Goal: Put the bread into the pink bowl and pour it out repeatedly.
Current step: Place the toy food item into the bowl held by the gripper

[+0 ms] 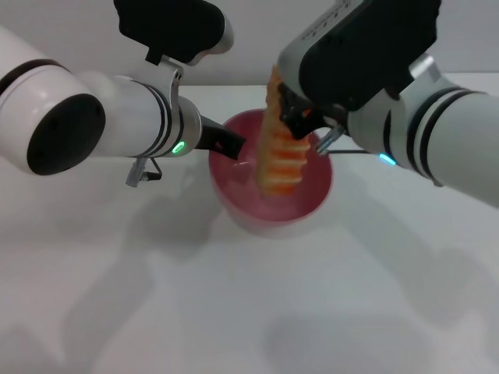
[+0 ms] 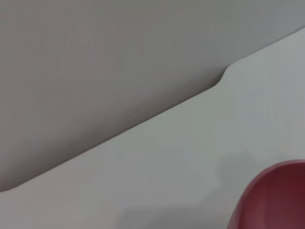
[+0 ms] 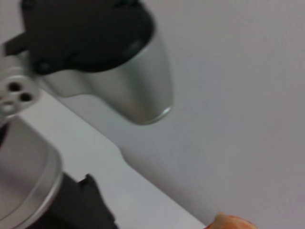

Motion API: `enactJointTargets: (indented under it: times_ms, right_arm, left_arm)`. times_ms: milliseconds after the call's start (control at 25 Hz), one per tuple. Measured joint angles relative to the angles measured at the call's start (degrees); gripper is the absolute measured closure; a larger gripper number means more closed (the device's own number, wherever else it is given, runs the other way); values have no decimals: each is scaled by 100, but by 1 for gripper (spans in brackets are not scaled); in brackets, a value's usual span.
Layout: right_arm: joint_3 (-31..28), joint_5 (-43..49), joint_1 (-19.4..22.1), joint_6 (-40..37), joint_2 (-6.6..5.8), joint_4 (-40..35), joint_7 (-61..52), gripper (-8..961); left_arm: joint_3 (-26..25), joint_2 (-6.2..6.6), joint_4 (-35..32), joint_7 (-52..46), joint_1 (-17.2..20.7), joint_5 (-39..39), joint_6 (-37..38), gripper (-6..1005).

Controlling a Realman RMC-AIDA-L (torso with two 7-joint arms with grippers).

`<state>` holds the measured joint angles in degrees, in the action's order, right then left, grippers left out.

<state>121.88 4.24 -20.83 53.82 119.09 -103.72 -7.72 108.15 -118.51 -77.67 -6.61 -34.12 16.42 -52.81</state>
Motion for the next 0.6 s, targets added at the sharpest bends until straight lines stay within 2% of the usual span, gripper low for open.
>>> enactJointTargets:
  times_ms: [160,480,600]
  right_arm:
    - [81,20,28,80,0,-65,-20,801]
    - [30,30,61,51,-3,39,-67,508]
    - [-23,235,263,-264,-9,42,-169,413]
  left_arm:
    - [-35,4,1,14,-4,2,19,958]
    - [-47,14,-2,20,-3,-17,27,958]
    - [-56,16,8,41,0,-38,61,958]
